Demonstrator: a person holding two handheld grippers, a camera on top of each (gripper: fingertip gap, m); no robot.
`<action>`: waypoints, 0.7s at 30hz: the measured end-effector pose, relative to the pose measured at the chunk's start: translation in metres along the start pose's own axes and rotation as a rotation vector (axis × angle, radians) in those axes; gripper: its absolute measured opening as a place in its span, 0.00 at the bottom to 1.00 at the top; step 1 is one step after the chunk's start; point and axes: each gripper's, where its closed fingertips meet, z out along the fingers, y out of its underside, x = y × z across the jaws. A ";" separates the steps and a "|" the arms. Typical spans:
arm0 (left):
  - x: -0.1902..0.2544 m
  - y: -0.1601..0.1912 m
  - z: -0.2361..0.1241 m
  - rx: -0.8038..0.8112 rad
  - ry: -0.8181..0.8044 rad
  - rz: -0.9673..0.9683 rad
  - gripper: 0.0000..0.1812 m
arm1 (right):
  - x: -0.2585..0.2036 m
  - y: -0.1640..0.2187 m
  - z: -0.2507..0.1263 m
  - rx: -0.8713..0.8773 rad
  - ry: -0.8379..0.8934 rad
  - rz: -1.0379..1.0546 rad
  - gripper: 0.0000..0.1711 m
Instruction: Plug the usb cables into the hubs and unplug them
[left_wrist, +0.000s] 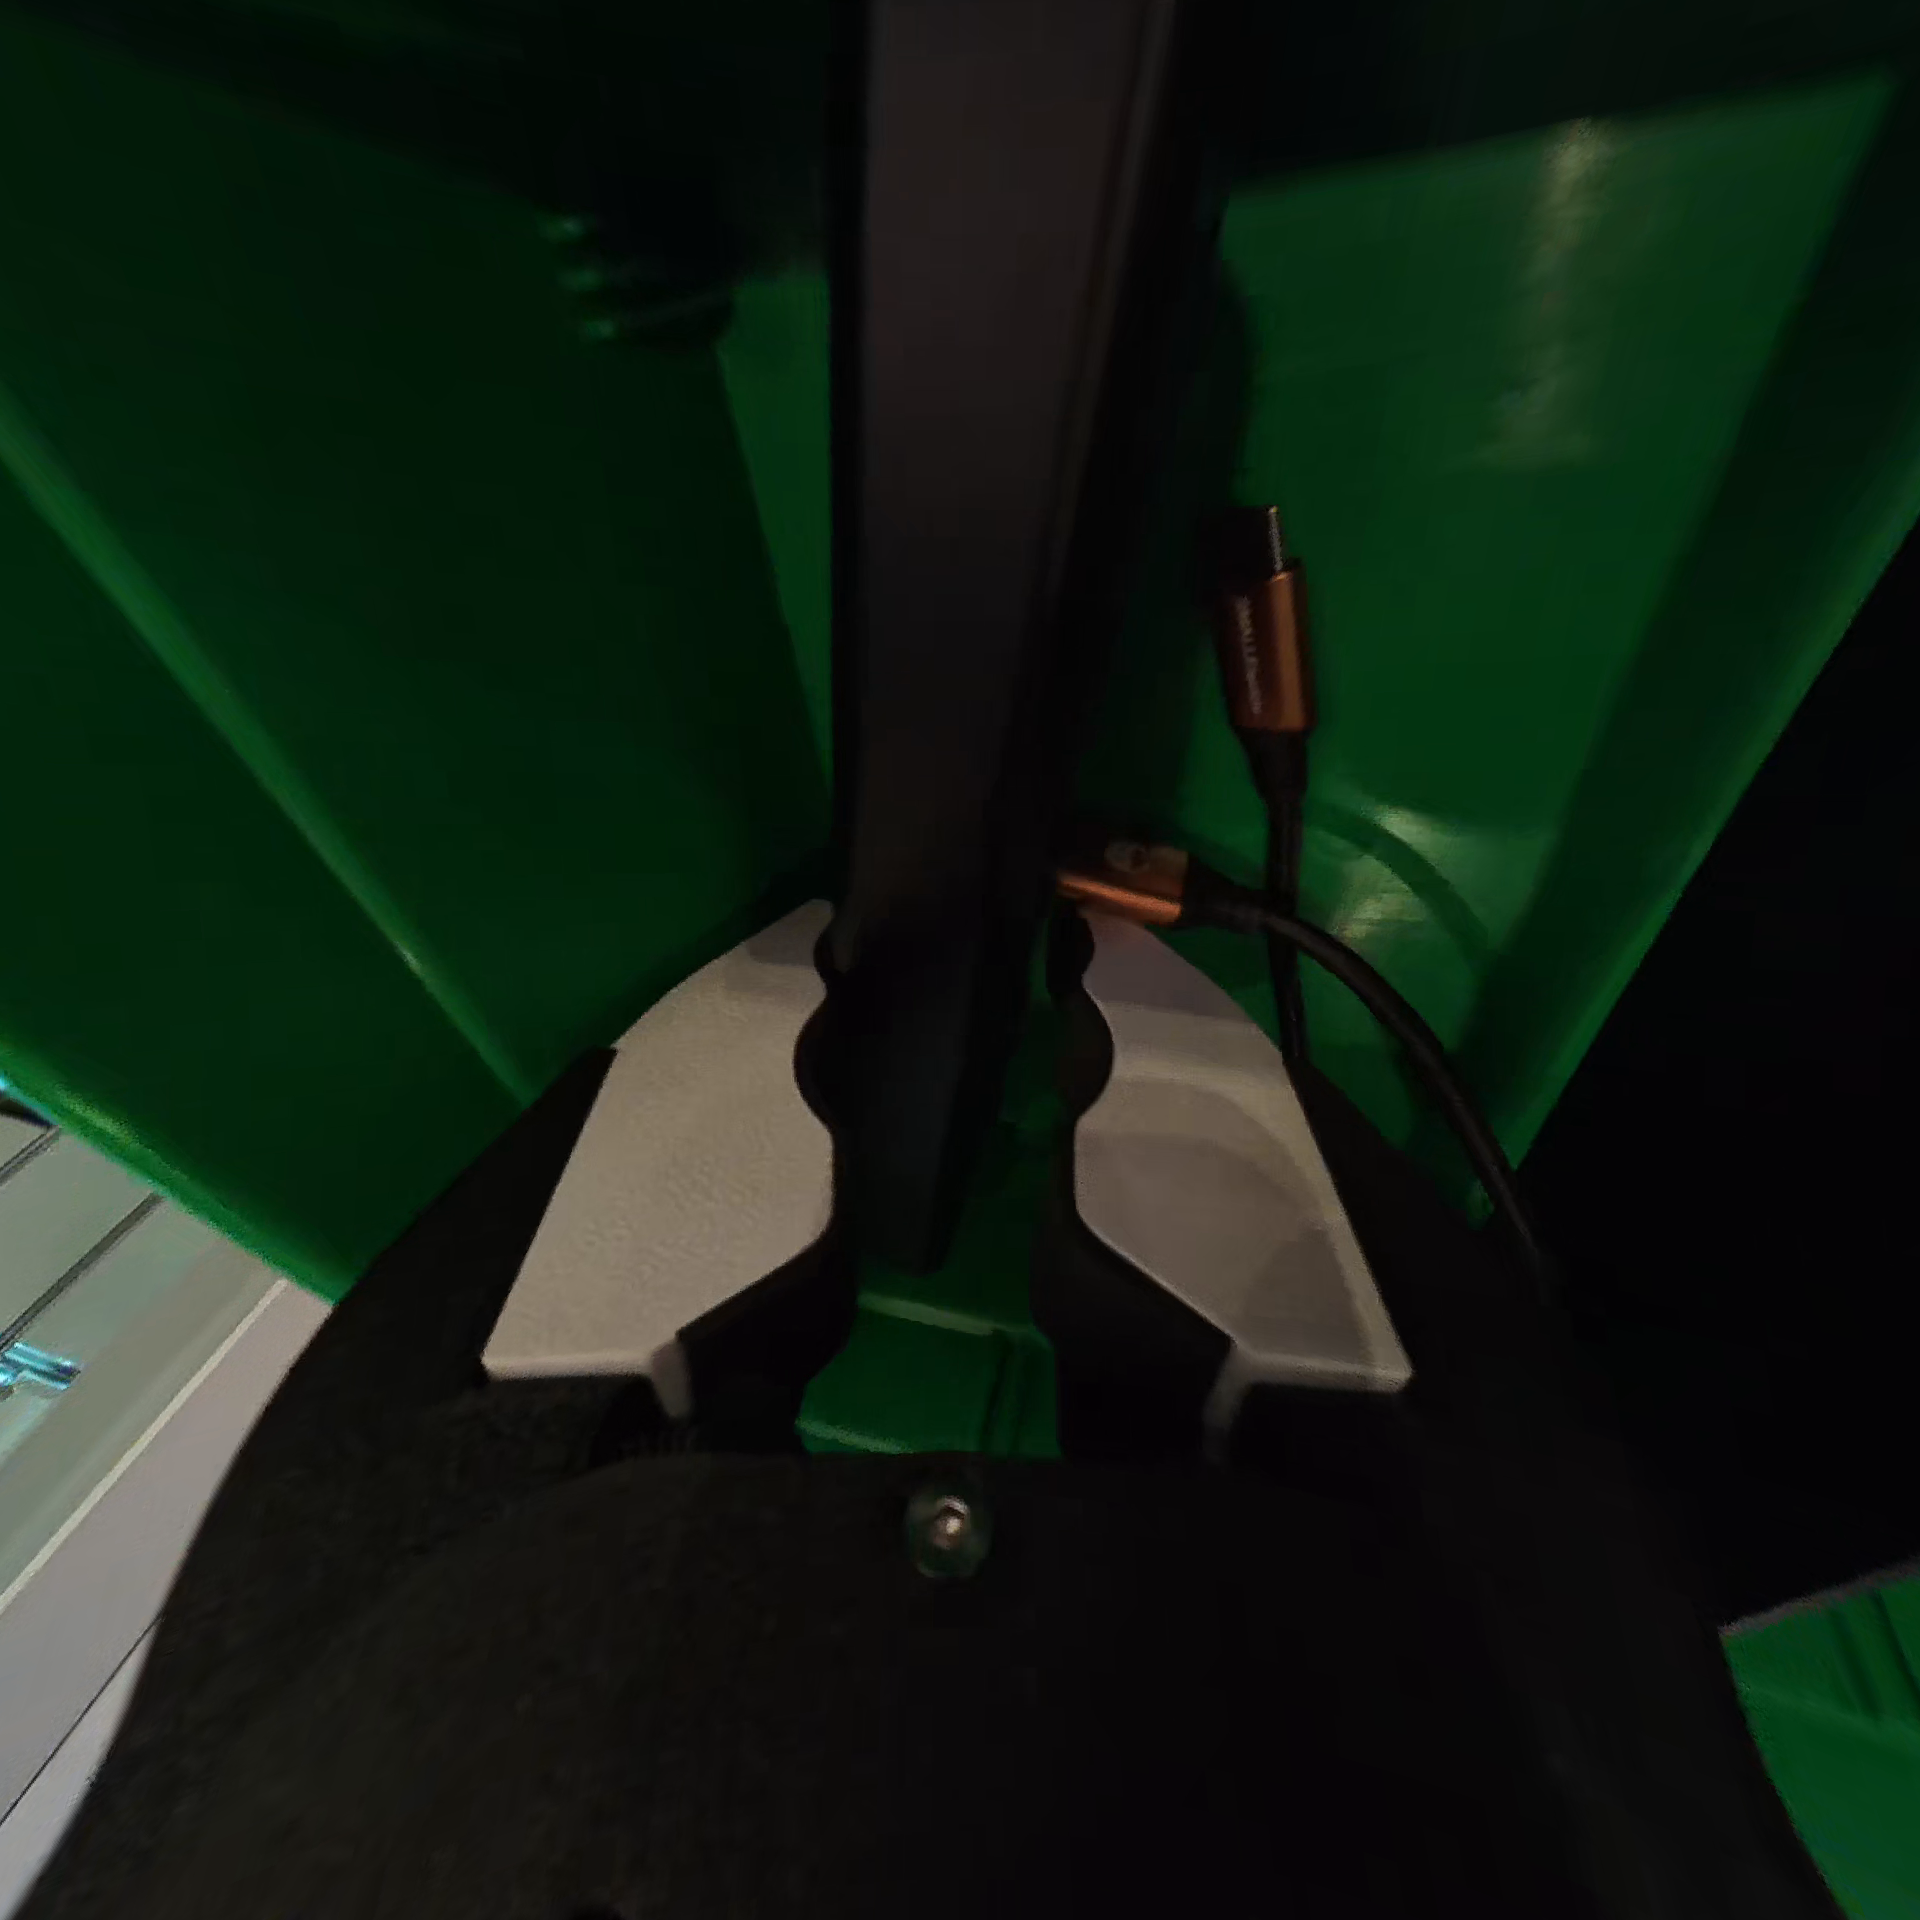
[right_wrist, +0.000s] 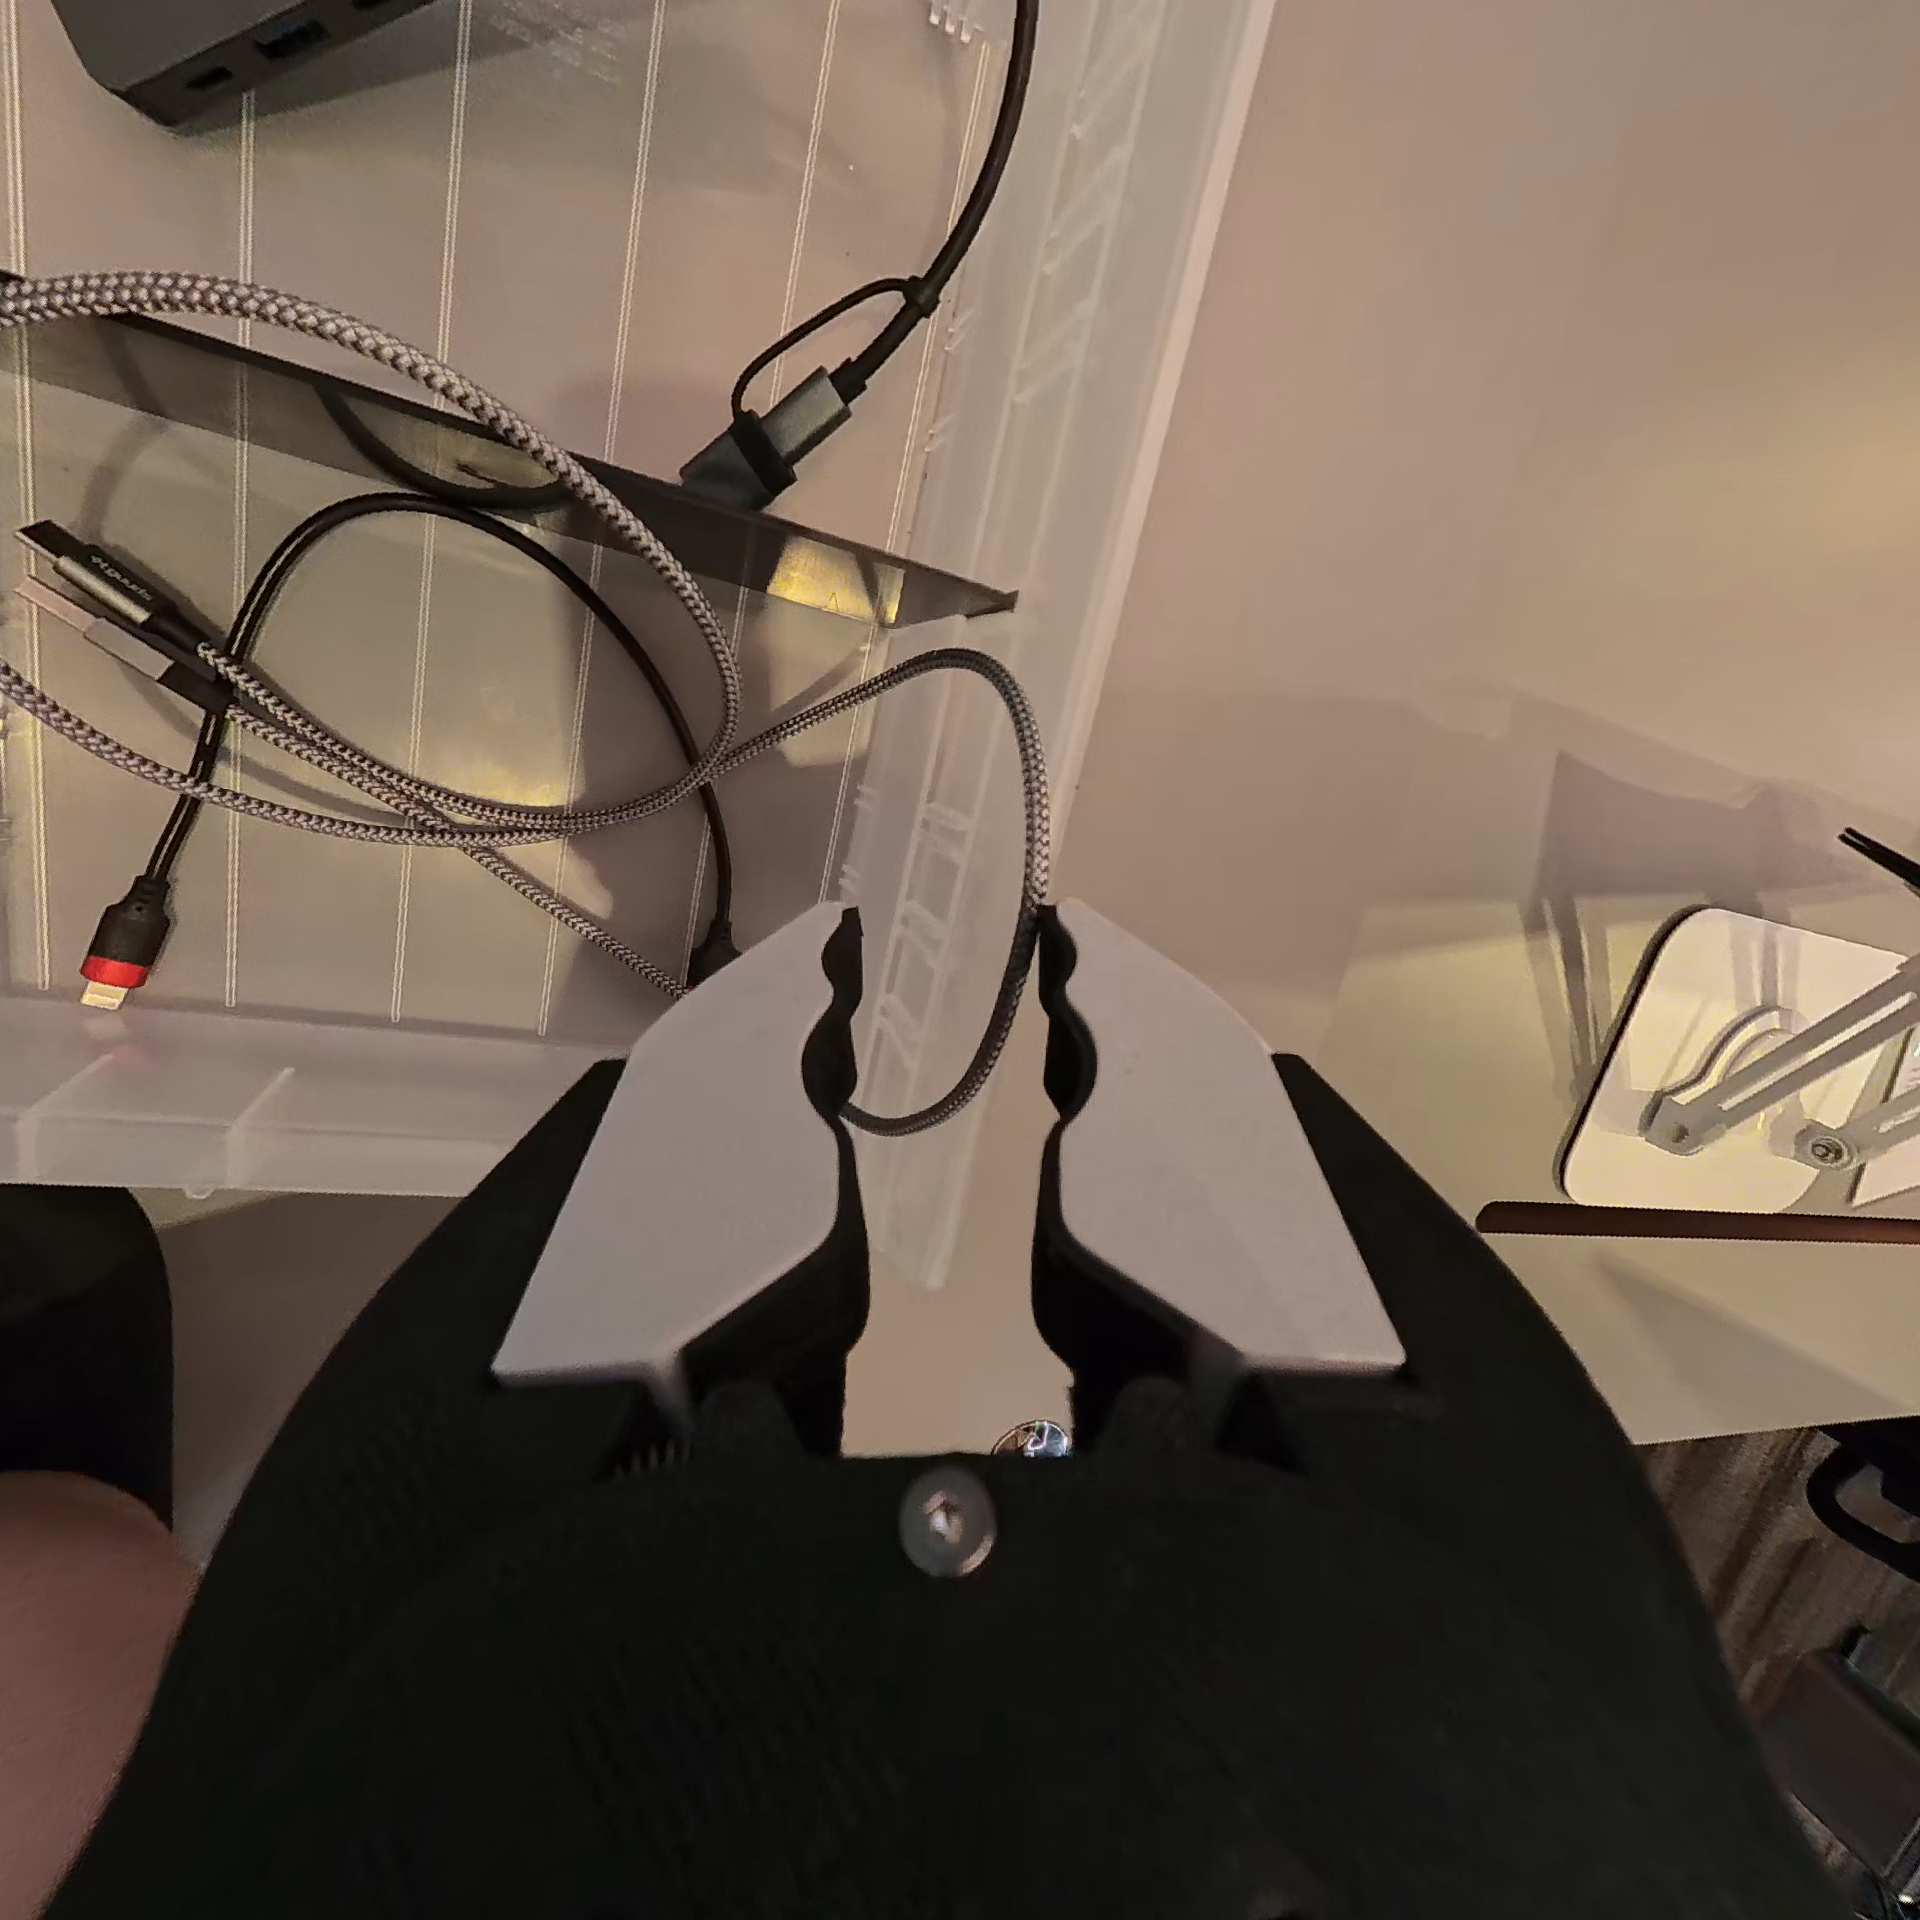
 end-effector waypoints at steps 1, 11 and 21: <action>0.000 0.000 0.000 0.008 -0.007 0.002 0.20 | 0.000 0.000 0.000 -0.002 0.002 -0.003 0.20; 0.001 0.014 -0.005 -0.113 -0.046 -0.108 0.16 | 0.001 0.000 0.001 0.000 0.005 -0.017 0.19; -0.021 0.041 -0.103 -0.396 -0.303 -0.099 0.16 | 0.002 0.001 0.001 0.067 -0.037 -0.003 0.18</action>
